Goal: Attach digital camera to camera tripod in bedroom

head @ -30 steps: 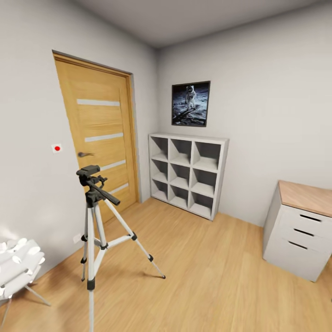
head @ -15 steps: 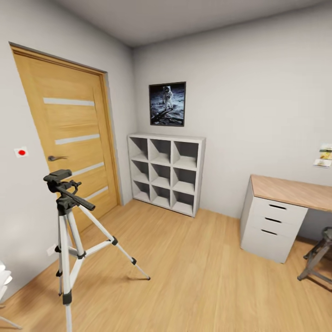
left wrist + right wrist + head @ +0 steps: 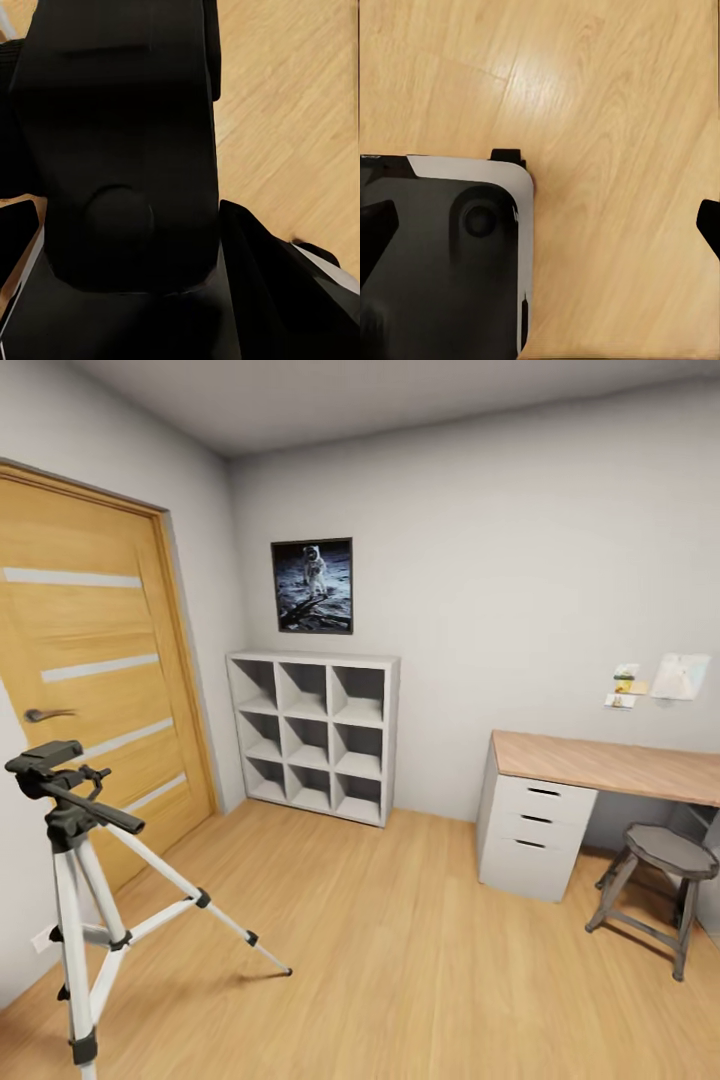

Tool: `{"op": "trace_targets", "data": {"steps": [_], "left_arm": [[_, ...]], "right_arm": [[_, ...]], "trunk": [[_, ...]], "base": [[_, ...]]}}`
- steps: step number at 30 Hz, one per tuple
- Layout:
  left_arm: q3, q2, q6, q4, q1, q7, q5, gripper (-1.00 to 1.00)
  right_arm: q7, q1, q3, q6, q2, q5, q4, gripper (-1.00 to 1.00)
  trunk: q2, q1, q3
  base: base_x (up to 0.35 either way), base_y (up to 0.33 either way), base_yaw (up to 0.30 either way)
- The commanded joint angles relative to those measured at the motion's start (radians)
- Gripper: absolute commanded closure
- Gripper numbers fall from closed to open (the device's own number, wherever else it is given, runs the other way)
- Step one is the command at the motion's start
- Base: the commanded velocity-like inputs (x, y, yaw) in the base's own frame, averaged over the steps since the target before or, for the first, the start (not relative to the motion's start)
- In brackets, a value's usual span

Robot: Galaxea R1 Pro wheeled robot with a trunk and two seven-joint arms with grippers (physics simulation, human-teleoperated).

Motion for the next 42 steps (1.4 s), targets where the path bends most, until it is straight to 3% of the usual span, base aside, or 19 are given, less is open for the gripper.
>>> {"op": "trace_targets", "data": {"steps": [1,11,34,42], "left_arm": [[-0.001,0.0,-0.003,0.001,-0.001,-0.006,0.005,1.0],[-0.001,0.0,-0.003,0.001,0.0,-0.006,0.005,1.0],[-0.001,0.0,-0.003,0.001,-0.001,-0.006,0.01,1.0],[0.0,-0.001,-0.003,0.002,-0.001,-0.006,0.013,1.0]], "right_arm": [[0.002,-0.002,-0.008,-0.005,-0.001,0.008,0.003,-1.0],[0.002,-0.002,-0.008,-0.006,-0.001,0.008,0.003,-1.0],[0.002,-0.002,-0.008,-0.007,-0.001,0.012,0.003,-1.0],[0.002,-0.002,-0.008,-0.007,-0.001,0.012,0.003,-1.0]], "trunk": [[-0.002,0.0,-0.002],[-0.002,0.0,-0.002],[-0.002,0.0,-0.002],[-0.002,0.0,-0.002]], "base": [[0.0,0.0,-0.296],[0.0,0.0,-0.27],[0.0,0.001,-0.012],[0.0,0.168,0.0]]}}
